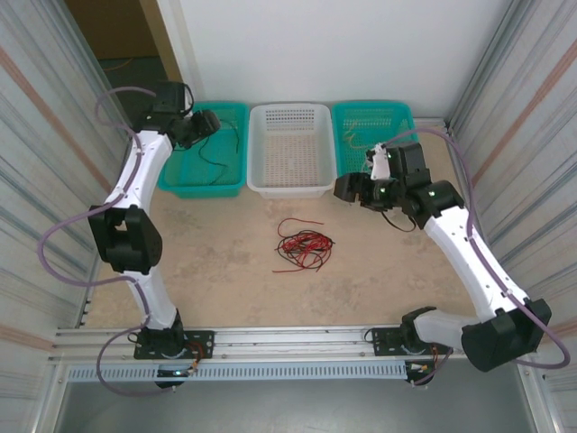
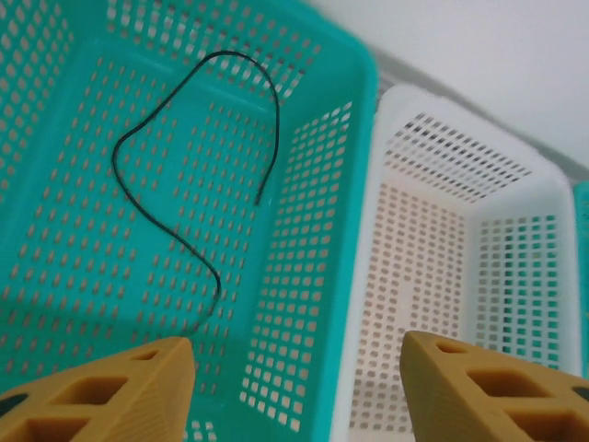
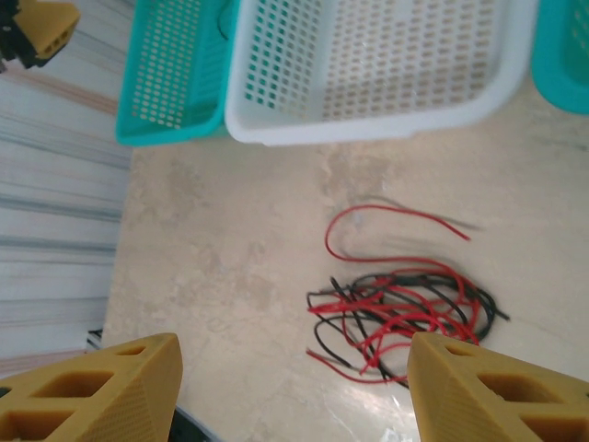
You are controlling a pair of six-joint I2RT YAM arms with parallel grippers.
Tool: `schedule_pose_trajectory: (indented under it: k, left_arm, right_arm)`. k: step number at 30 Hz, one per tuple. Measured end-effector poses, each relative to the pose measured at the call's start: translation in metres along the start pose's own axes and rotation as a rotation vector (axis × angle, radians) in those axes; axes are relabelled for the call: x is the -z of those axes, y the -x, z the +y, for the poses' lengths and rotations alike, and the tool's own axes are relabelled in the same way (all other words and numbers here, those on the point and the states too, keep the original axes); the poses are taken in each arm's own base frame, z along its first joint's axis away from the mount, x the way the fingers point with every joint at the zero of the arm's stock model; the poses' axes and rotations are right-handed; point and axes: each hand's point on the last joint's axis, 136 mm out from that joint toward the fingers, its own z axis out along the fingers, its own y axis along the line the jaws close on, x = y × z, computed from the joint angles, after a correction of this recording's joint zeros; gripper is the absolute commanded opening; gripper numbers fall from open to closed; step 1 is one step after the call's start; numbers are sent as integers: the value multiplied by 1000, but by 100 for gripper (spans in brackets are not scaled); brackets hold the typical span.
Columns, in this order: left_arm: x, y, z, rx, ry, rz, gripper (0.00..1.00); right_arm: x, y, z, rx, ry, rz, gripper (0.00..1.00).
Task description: Untangle the cables
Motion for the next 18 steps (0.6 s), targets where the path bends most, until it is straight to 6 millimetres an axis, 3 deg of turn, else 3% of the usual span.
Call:
schedule_pose_trajectory:
  k: [4, 7, 13, 15, 18]
  left_arm:
    - [17, -18, -14, -19, -2, 6, 61]
    - [42, -46, -41, -76, -38, 8, 59]
    - [83, -151, -100, -241, -194, 97, 54]
    - [81, -188, -107, -282, -228, 152, 50]
    - [68, -227, -108, -311, -256, 235, 48]
  right_arm:
    - [7, -2, -2, -9, 8, -5, 65]
    - [7, -3, -3, -14, 4, 4, 64]
    - [-5, -3, -11, -25, -16, 33, 64]
    - [-13, -3, -15, -30, -28, 52, 63]
    - [-30, -4, -26, -45, -52, 90, 63]
